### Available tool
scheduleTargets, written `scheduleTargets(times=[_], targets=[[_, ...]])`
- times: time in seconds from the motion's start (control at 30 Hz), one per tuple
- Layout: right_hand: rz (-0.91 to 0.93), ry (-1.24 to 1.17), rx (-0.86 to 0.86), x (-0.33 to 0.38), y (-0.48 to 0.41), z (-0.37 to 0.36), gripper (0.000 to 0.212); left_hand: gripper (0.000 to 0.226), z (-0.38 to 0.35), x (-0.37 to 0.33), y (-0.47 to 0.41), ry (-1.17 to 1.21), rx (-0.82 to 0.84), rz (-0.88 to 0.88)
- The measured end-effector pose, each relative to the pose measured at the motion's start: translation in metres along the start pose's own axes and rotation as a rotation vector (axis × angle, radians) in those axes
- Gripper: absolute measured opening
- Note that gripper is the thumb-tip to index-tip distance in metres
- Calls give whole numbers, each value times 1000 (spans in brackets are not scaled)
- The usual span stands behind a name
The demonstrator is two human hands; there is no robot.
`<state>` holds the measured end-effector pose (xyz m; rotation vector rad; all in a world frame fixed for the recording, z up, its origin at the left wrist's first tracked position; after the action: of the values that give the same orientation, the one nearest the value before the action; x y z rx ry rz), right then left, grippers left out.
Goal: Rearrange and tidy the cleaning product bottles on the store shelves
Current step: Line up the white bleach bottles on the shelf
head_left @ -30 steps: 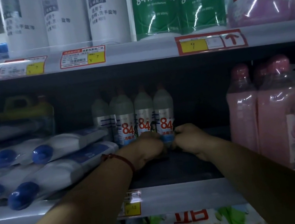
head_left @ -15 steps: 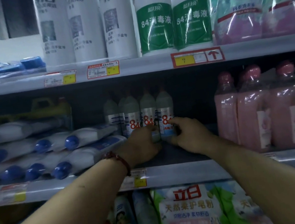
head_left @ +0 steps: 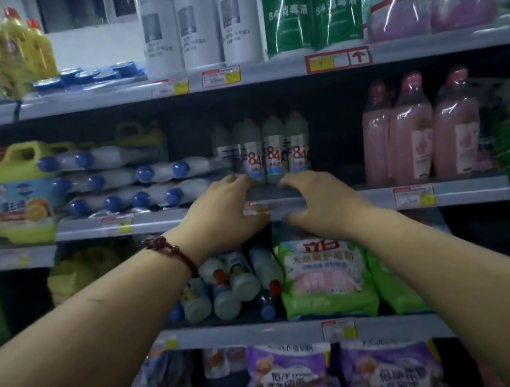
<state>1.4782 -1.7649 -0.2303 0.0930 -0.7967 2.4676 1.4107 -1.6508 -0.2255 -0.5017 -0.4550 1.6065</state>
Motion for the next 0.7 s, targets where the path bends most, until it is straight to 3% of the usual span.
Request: scheduleTargets(times=[0.2, 0.4, 0.7], targets=[[46, 7, 104, 21, 31, -63, 61, 67, -37, 39, 61, -108, 102, 99], [61, -35, 168, 20, 24, -132, 50, 66, -84, 103, 94, -155, 193, 235], [67, -103, 152, 12, -16, -208, 46, 58, -151, 174, 102, -122, 178, 356]])
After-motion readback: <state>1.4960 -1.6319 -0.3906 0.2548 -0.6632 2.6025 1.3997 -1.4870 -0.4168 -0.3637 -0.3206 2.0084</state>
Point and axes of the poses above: each hand's wrist, its own y-axis away from the middle knuckle, its own z-axis out of the back of the hand, x = y × z, the point moved 10 cm from there along -y, towards the middle knuckle, and after that the axes turned 2 degrees about -z, right-handed, at the moved point
